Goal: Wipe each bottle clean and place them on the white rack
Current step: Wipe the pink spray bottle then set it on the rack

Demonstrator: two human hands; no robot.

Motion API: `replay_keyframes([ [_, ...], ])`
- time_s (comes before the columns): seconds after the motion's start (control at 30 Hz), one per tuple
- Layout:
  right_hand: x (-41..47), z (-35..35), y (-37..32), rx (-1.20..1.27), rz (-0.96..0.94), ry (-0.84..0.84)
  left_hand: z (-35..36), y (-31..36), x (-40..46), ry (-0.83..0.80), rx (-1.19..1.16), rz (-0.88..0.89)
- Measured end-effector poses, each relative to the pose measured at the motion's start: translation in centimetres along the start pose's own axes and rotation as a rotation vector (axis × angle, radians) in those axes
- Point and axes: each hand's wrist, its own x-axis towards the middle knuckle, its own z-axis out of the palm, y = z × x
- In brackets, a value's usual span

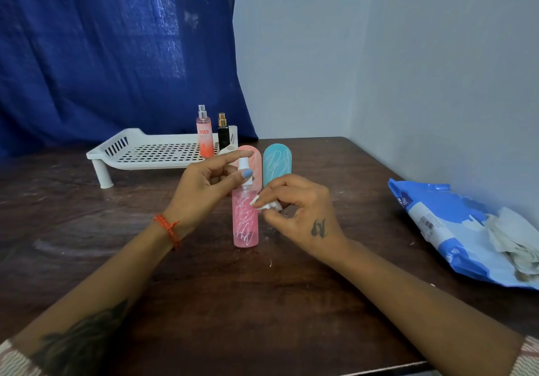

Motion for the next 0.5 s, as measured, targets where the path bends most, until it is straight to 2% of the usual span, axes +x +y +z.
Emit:
replay_keyframes([
  [0.1,0.17,-0.03,0.41,-0.012,0.082,0.056,0.07,-0.03,0.07,0.018,0.002,0.006],
  [0.2,0.36,-0.11,0.06,0.077,0.155,0.095,0.17,-0.03,0.16,0.027,0.015,0.019],
  [0.3,0.33,0.05,-0.46,0.142,0.156,0.056,0.14,-0.09,0.21,0.028,0.036,0.023],
  [0.5,0.15,-0.09,-0.26,0.122,0.164,0.035,0.01,-0.36,0.17,0.046,0.066,0.021],
])
